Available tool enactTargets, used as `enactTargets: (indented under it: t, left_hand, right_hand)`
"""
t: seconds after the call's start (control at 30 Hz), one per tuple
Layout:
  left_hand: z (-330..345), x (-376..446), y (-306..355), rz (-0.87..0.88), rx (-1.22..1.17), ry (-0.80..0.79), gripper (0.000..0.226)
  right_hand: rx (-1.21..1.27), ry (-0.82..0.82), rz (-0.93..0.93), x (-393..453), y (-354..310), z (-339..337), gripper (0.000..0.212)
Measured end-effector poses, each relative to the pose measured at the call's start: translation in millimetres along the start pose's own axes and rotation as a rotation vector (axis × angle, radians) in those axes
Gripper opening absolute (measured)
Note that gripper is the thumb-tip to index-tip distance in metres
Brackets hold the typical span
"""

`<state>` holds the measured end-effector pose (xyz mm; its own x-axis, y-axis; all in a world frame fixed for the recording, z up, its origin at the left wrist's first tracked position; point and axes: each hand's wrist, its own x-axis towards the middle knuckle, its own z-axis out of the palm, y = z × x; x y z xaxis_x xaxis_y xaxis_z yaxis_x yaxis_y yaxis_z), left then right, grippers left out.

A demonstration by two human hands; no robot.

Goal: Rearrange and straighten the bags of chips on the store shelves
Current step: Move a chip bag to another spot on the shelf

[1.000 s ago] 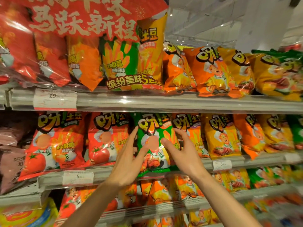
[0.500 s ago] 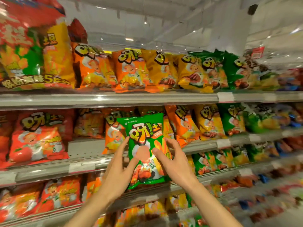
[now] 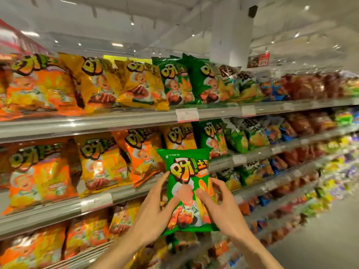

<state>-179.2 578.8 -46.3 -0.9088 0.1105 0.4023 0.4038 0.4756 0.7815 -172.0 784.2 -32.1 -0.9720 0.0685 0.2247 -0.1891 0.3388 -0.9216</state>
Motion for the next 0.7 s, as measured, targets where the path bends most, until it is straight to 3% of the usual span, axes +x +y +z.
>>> enactTargets:
  t: [0.33,0.5,0.7]
  left_hand:
    - [58.5,110.0,-4.0,-0.056,0.007,-0.007,0.075]
    - [64.4,147.6,-15.8,-0.013,0.051,0.204,0.055]
    - [78.1,185.6,-30.2,-0.112,0.204,0.272,0.077]
  right_hand:
    - [-0.007,0.018,-0.005,113.4,22.9,-36.4,0.057]
    - [-0.046,0.081,-0.082,167.8,28.8,-46.5,0.068]
    - [-0.022,0.091,-0.152,200.7,42.0,-65.3,0.065]
